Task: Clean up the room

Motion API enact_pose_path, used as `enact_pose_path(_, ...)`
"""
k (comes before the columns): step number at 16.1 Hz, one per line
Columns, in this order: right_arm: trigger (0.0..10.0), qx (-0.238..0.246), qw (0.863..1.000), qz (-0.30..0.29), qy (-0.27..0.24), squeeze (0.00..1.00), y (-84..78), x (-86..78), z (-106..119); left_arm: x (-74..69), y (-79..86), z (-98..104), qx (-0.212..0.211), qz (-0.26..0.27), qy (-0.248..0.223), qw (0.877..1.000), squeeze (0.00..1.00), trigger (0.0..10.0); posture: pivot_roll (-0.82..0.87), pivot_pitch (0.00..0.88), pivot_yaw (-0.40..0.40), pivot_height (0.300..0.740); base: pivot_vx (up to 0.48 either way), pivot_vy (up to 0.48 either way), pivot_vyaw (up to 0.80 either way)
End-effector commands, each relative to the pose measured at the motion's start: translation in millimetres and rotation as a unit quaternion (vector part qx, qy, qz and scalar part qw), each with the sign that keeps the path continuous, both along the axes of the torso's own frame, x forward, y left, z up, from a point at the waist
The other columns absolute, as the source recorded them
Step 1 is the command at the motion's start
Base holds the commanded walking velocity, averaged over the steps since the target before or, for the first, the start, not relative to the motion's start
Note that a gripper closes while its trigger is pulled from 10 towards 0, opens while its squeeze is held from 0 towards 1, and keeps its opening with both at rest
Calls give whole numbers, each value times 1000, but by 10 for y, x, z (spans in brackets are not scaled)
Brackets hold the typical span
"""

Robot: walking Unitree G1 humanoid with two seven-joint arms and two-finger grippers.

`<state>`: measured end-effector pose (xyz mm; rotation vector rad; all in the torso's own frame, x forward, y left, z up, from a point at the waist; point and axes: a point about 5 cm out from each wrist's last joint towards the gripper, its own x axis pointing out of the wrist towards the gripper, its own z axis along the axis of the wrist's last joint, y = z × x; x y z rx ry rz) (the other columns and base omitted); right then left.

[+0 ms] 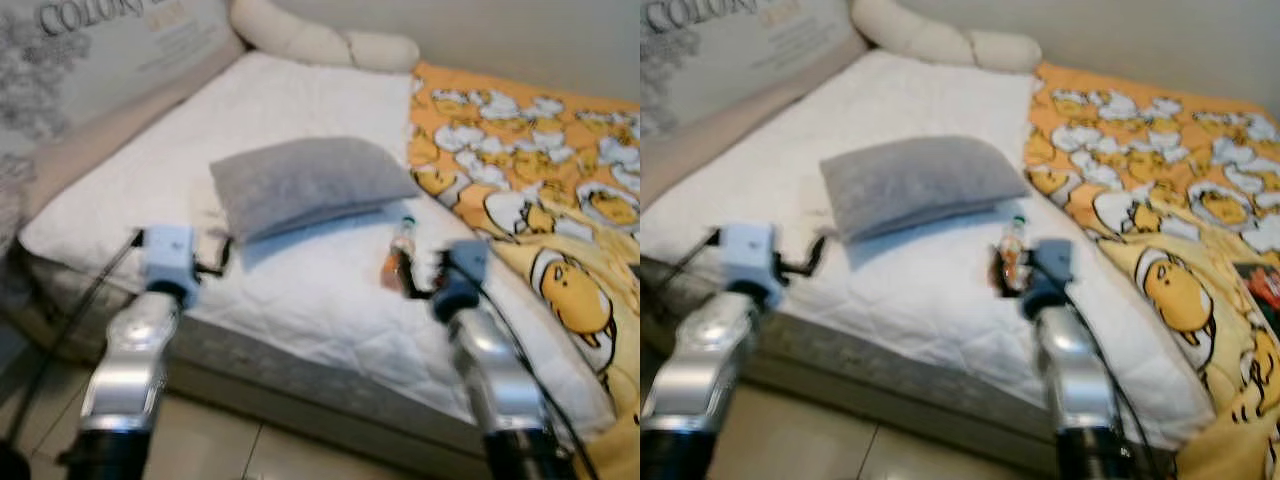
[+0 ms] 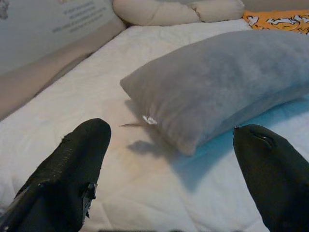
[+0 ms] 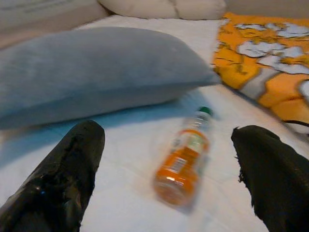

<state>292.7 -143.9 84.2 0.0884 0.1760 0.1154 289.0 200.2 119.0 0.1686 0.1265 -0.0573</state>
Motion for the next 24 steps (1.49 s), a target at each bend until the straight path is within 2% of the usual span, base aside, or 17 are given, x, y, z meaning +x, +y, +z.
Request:
enact_pose_path(1,10000,-10,1000,-20,5,0,-148,0,-3,24,-107,16,-9,-16,-2,1000,0,10000,102,0,-35,740,296,0,0)
enact_pose_path(24,10000,-3,1000,-11,2,0,-119,-11,-5,-7,-141,-23,-7,-24,7,1000,0,10000,101,0,-30,740,292,0,0)
